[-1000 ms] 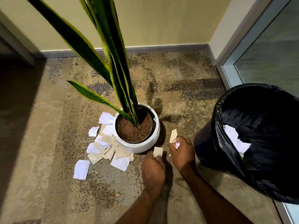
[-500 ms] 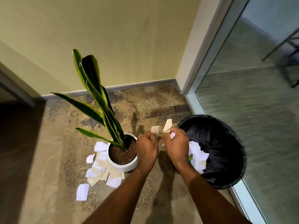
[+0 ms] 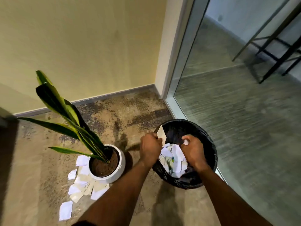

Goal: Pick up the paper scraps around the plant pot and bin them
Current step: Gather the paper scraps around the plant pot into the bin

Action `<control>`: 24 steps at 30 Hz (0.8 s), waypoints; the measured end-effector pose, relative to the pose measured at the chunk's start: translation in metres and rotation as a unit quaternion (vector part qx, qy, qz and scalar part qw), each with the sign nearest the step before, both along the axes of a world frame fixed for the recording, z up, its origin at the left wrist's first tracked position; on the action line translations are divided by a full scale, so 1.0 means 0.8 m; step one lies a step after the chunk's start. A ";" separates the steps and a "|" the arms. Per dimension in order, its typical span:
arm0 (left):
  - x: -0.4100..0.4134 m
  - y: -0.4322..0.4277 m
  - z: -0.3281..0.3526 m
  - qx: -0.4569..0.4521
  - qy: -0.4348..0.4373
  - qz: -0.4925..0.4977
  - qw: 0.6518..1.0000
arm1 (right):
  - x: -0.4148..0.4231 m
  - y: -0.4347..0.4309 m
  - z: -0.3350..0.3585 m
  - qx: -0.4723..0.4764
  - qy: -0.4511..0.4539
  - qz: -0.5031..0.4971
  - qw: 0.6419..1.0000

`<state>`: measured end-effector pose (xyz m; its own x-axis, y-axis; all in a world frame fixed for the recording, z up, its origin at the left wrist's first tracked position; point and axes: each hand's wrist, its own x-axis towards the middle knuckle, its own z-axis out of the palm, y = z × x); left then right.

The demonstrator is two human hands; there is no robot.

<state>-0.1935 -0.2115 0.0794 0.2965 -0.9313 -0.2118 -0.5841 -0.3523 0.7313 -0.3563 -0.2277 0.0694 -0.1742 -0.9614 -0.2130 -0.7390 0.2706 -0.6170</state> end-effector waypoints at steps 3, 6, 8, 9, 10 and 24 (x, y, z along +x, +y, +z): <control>-0.011 -0.001 -0.009 0.011 0.002 0.002 1.000 | -0.013 -0.002 -0.009 -0.012 0.011 -0.003 1.000; -0.021 -0.002 -0.016 0.021 -0.002 -0.008 1.000 | -0.017 -0.002 -0.006 -0.026 0.008 -0.009 1.000; -0.029 -0.001 -0.020 0.018 0.000 -0.030 0.999 | -0.017 -0.002 -0.005 -0.041 0.002 -0.018 0.999; -0.033 -0.001 -0.022 0.015 0.002 -0.044 0.999 | -0.016 -0.002 -0.006 -0.046 -0.002 -0.018 0.999; -0.035 0.000 -0.025 0.012 0.007 -0.061 0.998 | -0.015 -0.001 -0.008 -0.046 -0.006 -0.014 0.999; 0.107 0.126 -0.079 -0.092 -0.001 0.077 0.993 | 0.177 0.070 -0.043 -0.123 -0.021 0.184 0.975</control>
